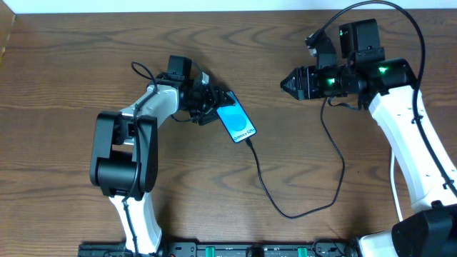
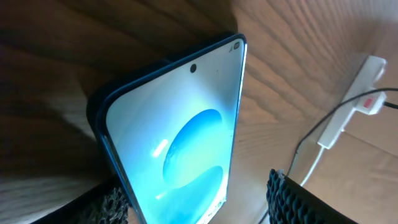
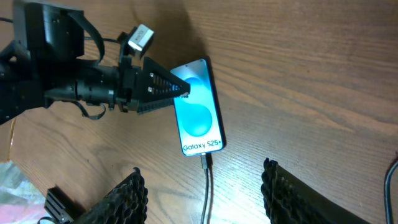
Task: Plug charger to phone and switch on socket
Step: 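Set the phone flat on the table, open the left gripper, lift away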
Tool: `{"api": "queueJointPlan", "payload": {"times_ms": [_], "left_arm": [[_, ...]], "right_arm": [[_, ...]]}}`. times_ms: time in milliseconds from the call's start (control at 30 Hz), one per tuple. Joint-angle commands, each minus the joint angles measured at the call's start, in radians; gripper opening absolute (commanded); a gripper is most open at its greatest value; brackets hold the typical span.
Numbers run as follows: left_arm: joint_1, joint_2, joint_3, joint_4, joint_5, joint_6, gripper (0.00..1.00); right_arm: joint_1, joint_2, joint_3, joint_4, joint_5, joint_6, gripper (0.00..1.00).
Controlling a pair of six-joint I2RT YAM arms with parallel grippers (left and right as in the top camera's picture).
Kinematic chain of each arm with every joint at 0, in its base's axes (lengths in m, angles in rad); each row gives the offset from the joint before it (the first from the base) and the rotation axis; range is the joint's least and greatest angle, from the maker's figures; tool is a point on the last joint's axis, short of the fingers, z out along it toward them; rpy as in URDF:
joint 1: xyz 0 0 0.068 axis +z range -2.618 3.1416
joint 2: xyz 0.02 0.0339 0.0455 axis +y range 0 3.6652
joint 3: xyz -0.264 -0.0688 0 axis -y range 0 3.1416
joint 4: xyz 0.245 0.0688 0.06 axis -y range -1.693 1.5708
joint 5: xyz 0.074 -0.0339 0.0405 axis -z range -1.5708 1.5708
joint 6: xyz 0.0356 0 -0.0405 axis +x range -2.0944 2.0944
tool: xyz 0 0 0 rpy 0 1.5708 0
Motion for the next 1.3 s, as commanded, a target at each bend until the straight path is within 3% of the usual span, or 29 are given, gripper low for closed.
{"api": "queueJointPlan", "payload": {"times_ms": [0, 233, 600, 833, 1000, 1133, 1267], "left_arm": [[0.011, 0.058, -0.056, -0.047, -0.31, 0.01, 0.72], [0.011, -0.089, -0.056, -0.087, -0.439, 0.032, 0.74], [0.011, -0.322, -0.056, -0.106, -0.461, 0.056, 0.75], [0.011, -0.345, -0.056, -0.122, -0.46, 0.06, 0.75], [0.011, -0.417, -0.042, -0.139, -0.46, 0.136, 0.75], [0.013, -0.533, -0.038, -0.127, -0.461, 0.168, 0.75], [0.023, -0.644, -0.038, -0.124, -0.461, 0.168, 0.81]], "right_arm": [[-0.005, -0.01, 0.018, -0.01, 0.008, -0.011, 0.58], [-0.005, -0.01, 0.018, -0.02, 0.024, -0.011, 0.58], [-0.005, -0.01, 0.018, -0.021, 0.024, -0.011, 0.58], [-0.016, -0.01, 0.018, -0.021, 0.047, -0.011, 0.56], [-0.087, -0.01, 0.018, -0.029, 0.047, -0.011, 0.55], [-0.183, -0.01, 0.018, -0.029, 0.047, -0.011, 0.46], [-0.301, -0.01, 0.018, -0.029, 0.047, -0.011, 0.28]]}}
